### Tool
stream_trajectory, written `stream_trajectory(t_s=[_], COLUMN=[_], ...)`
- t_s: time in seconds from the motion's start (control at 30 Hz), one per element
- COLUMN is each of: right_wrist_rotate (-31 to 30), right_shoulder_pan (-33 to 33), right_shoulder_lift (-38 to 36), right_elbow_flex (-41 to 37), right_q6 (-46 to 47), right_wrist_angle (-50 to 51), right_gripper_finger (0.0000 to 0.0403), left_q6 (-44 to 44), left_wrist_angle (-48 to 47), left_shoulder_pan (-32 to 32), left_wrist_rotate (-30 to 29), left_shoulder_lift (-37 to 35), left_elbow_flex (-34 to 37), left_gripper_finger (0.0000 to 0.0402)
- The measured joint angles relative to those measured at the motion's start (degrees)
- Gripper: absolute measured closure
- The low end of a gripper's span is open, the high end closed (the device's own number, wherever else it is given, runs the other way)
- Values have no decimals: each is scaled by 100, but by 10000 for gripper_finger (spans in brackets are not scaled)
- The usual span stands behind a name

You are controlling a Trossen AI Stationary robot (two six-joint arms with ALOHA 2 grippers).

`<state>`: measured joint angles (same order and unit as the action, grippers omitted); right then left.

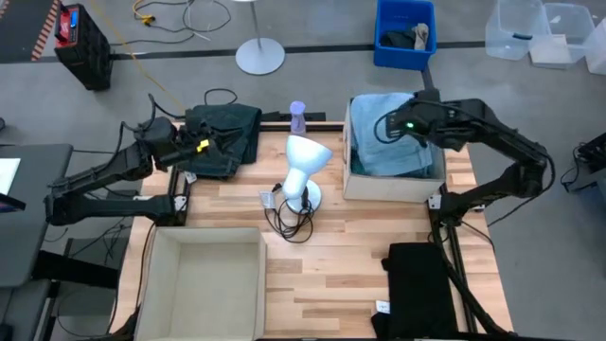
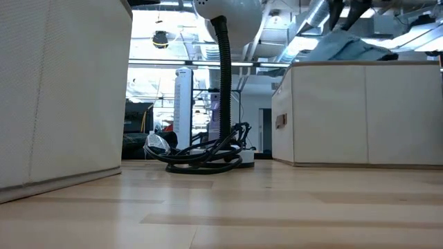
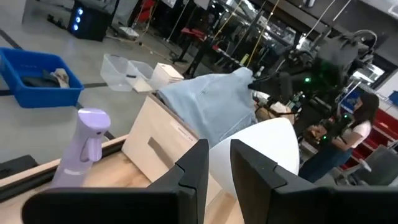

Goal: Sort clothes
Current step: Put the light blue pants into the top laundry organizer, then put the dark blue pants into the bottom laundry organizer

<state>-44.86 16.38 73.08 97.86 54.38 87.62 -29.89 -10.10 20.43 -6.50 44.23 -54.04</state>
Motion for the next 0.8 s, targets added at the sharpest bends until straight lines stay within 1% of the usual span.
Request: stream_trajectory(t_s=[0.07, 0.17, 0.27, 0.33, 0.4, 0.47, 0.5, 0.57, 0.63, 0.7, 0.8], right_wrist_rotate=[2, 0, 0, 0, 6, 104, 202, 348, 613, 725, 784], right_shoulder_pan=[-122, -236, -325, -413, -483, -427, -337, -70, 176, 349, 402], right_shoulder_lift=[-204, -433, -538, -561, -546, -477, -403, -219, 40, 291, 536], right_elbow_flex=[0, 7, 7, 7, 7, 7, 7, 7, 5, -77, -285], right_q6=[86, 250, 283, 168, -151, -608, -818, -907, -964, -1041, -1091], right_wrist_angle=[-214, -290, -301, -388, -619, -964, -1106, -1176, -1083, -1045, -1158], right_gripper_finger=[226, 252, 286, 299, 299, 291, 286, 281, 289, 315, 375], left_q6=[-4, -10, -11, -11, -11, -15, -40, -109, -171, -277, -376], left_wrist_angle=[-1, -1, 4, 1, 5, 25, 24, 24, 45, 45, 41], left_shoulder_pan=[0, 0, 0, 0, 3, 57, 88, 169, 246, 293, 310], left_wrist_rotate=[6, 4, 4, 2, -4, -8, -7, -15, -1, 8, 43], left_shoulder_lift=[0, 4, 4, 4, 4, 54, 88, 187, 298, 408, 564], left_elbow_flex=[0, 0, 0, 0, 0, -1, -2, -2, -2, -2, -2], left_gripper_finger=[340, 340, 340, 340, 340, 340, 340, 340, 340, 340, 340])
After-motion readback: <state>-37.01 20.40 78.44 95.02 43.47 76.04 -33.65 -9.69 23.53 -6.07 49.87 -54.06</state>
